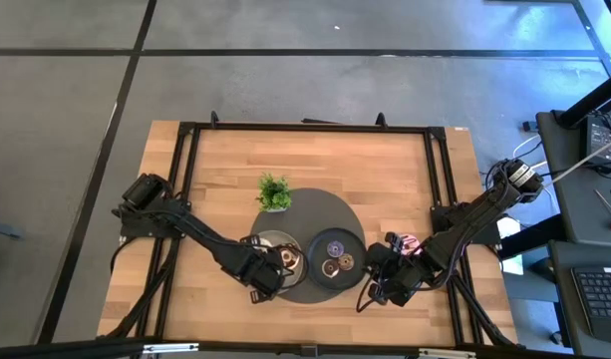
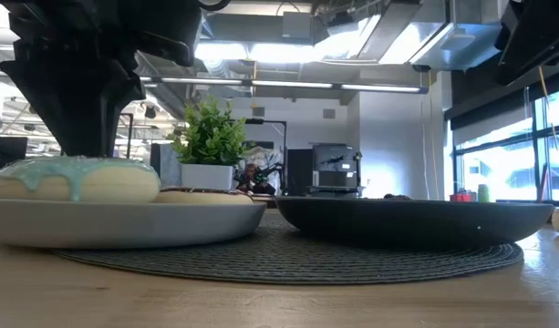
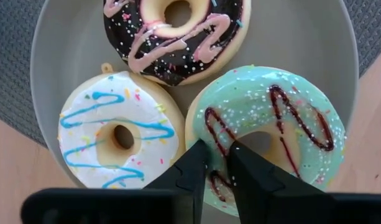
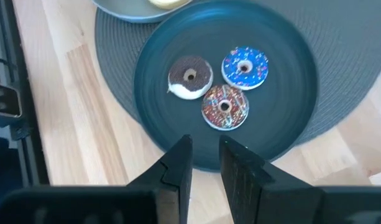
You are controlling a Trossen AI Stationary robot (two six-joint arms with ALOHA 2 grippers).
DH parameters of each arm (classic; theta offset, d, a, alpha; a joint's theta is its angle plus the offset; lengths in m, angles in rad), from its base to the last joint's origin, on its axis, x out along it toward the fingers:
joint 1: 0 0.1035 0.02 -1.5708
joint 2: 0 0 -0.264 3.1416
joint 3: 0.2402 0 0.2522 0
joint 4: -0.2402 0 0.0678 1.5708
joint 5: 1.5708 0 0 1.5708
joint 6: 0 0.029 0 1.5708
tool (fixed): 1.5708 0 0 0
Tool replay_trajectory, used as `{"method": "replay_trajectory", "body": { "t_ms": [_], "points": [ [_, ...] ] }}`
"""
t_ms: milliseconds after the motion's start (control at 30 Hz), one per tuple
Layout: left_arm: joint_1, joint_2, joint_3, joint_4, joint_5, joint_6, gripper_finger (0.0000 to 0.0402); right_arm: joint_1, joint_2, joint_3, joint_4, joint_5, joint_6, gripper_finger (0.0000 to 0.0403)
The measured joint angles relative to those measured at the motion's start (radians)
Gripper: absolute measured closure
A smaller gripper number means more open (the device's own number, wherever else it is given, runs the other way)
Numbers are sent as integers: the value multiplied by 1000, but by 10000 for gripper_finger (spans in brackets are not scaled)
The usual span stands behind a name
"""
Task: Pick & Place donuts
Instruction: Put the large light blue donut on the gray plate, then put the large purple donut on the gray plate
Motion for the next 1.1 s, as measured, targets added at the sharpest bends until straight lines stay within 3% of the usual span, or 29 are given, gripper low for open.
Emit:
{"method": "replay_trajectory", "body": {
  "t_ms": [600,767,933,1100],
  "points": [
    [15,-12,0,-19,54,24,245,0,-69,0,-59,-8,95,320],
    [16,-71,1,-22,42,31,238,0,-93,1,-269,-52,334,320],
    [16,-121,2,-20,-63,77,239,0,-81,1,-495,-81,544,320],
    [16,-130,2,-20,-104,79,243,0,-74,-50,-534,-193,637,320]
  ]
}}
